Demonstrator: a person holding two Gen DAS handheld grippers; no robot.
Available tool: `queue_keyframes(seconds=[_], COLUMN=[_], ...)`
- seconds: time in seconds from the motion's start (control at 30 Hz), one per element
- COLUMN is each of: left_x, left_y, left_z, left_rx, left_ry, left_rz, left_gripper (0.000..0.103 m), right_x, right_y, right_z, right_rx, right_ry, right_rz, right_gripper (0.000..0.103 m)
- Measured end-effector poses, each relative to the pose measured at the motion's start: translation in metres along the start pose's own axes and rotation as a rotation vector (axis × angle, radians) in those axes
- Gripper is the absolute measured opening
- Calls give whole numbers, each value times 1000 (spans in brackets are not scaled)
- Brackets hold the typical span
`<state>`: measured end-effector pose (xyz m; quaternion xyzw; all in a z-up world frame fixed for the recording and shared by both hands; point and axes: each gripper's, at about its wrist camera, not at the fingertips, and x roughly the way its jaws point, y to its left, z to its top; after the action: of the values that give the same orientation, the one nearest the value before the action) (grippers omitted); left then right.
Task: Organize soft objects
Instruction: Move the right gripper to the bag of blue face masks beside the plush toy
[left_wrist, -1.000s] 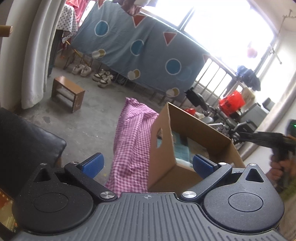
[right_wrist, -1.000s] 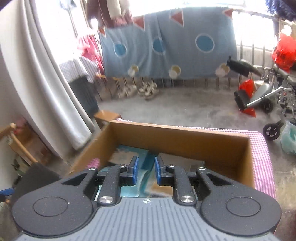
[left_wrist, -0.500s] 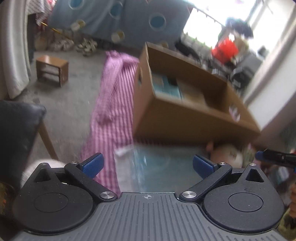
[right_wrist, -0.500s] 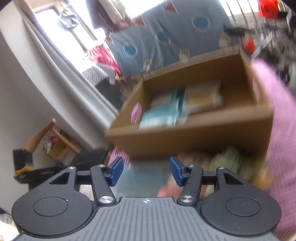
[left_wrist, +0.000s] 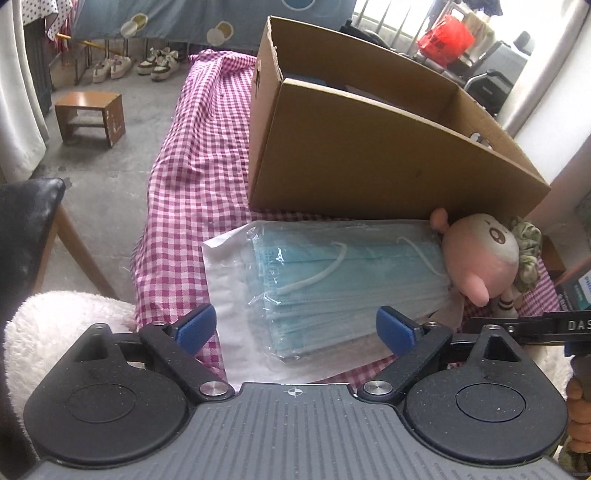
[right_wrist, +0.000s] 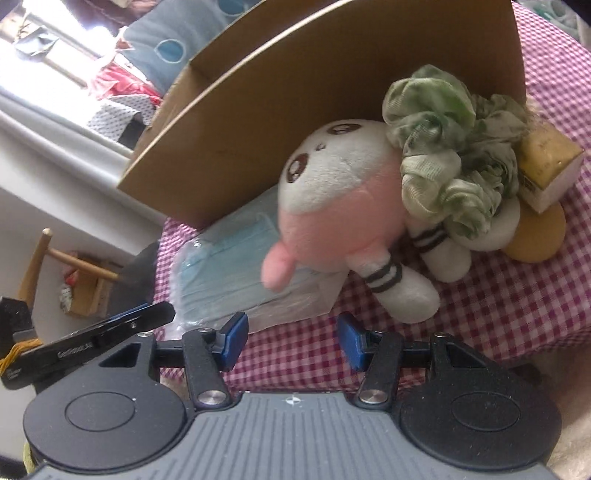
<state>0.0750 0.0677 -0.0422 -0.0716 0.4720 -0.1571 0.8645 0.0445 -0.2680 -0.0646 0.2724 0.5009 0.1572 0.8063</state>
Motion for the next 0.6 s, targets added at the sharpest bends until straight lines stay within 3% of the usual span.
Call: queue_keyframes(seconds=[0.23,0.43,0.6], left_x=[15,15,13], left_y=[7,10,11], left_z=[1,1,-2], left_rx=[-54,-69,-80], left_ry=[45,27,43], left_rz=[-51,-83,-133], left_gripper=[76,65,63], right_x=[11,16,22], right_y=[4,6,12], right_z=[-3,1,2], right_rx=[7,17,21], right_ry=[-14,-17,-14], right_rz=[-12,-7,4], right_gripper=[55,55,55])
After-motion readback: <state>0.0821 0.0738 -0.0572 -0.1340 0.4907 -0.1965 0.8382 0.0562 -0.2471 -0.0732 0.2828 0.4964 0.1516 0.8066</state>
